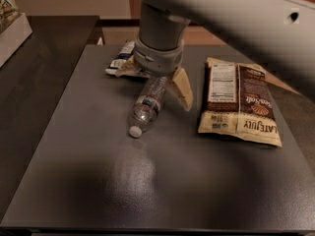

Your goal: Place water bottle upright

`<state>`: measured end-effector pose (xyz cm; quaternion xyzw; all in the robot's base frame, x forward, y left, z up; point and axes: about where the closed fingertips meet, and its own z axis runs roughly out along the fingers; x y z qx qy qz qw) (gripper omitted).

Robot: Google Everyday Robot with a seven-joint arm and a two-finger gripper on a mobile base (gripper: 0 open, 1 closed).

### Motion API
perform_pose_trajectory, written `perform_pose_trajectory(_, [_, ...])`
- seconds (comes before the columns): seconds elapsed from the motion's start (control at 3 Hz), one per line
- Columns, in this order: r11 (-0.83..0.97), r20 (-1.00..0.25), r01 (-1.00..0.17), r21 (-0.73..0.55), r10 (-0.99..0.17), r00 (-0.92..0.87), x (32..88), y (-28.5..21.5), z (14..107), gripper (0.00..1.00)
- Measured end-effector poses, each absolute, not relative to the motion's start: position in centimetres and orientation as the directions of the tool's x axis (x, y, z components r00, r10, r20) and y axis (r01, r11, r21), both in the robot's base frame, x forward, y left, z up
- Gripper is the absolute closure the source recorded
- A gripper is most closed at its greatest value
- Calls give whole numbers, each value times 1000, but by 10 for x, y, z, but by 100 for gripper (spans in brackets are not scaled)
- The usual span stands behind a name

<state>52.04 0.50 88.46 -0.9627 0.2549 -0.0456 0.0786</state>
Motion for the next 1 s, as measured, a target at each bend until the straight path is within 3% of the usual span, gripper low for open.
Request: perform_pose_trajectory(1.0, [-915,17,-395,-84,-398,917,510,13,850,0])
